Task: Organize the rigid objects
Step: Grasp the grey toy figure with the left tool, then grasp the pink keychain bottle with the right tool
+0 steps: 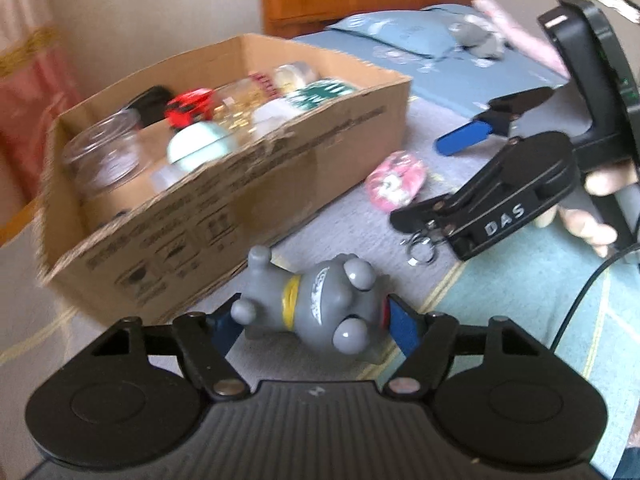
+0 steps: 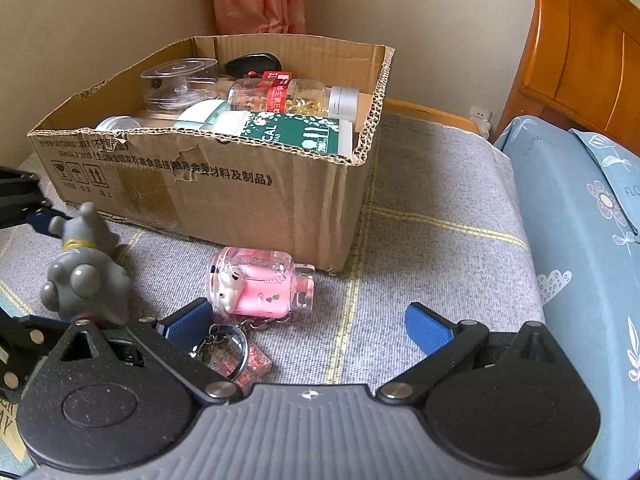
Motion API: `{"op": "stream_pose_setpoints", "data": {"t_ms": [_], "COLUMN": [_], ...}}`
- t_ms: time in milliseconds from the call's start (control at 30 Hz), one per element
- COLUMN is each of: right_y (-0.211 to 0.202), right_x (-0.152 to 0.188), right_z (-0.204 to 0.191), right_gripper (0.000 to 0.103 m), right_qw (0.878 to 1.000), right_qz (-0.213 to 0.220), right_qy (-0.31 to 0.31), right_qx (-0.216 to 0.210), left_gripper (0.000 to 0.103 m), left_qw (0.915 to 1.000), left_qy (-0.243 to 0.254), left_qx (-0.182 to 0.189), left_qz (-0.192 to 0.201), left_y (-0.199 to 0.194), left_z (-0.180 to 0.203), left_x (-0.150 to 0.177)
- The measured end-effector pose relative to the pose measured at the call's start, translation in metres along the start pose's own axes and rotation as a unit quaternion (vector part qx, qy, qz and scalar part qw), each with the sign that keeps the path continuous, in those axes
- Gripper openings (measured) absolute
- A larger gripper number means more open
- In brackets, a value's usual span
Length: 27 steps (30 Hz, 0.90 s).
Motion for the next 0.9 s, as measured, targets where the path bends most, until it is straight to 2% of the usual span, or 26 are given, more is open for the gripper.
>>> {"op": "stream_pose_setpoints", "data": {"t_ms": [167,300,500,633,900], "right_y": [0.0,0.002,0.001,0.0,-0.003], "right_x": [-0.001,-0.004,-0.006,-0.006,-0.014], "right_z": [-0.006,-0.024,-0.055,-0.058,-0.05], "right_gripper": [0.103,0.103,0.103,0.103,0.082], "right_qw": [1.0,0.999,0.995,0.994,0.997], "right_qz": [0.004,0.003,0.005,0.002,0.008], "right_qy": [-0.007,-0.029,-0.072,-0.073,-0.051], "right_qx": [-0.006,-0.028,-0.07,-0.075,-0.053], "left_gripper": [0.074,0.074,0.075,0.075,0.075], "left_qw": [0.9969,0.9937,0.9938,0.9953,0.9962], "left_qy": [-0.06,-0.092,-0.092,-0.077,-0.073], "left_qx": [-0.048,-0.059,-0.058,-0.056,-0.045], "left_qz": [-0.017,-0.024,-0.021,-0.017,-0.014], "left_y": [-0.017,-0.026,-0.03,-0.031,-0.031], "left_z": [-0.006,-0.017,-0.021,-0.019,-0.021], "left_x": [0.017,0.027,0.033,0.033,0.033]}}
Point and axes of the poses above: each gripper's, at about its wrist camera, not at the fingertips, and y roughly the way its jaws point, z to its right, x to its underside, the point moved 3 cm from there along y, roughly the way its jaws point, and after that the axes turned 3 degrees about z, right-handed, at the moved point
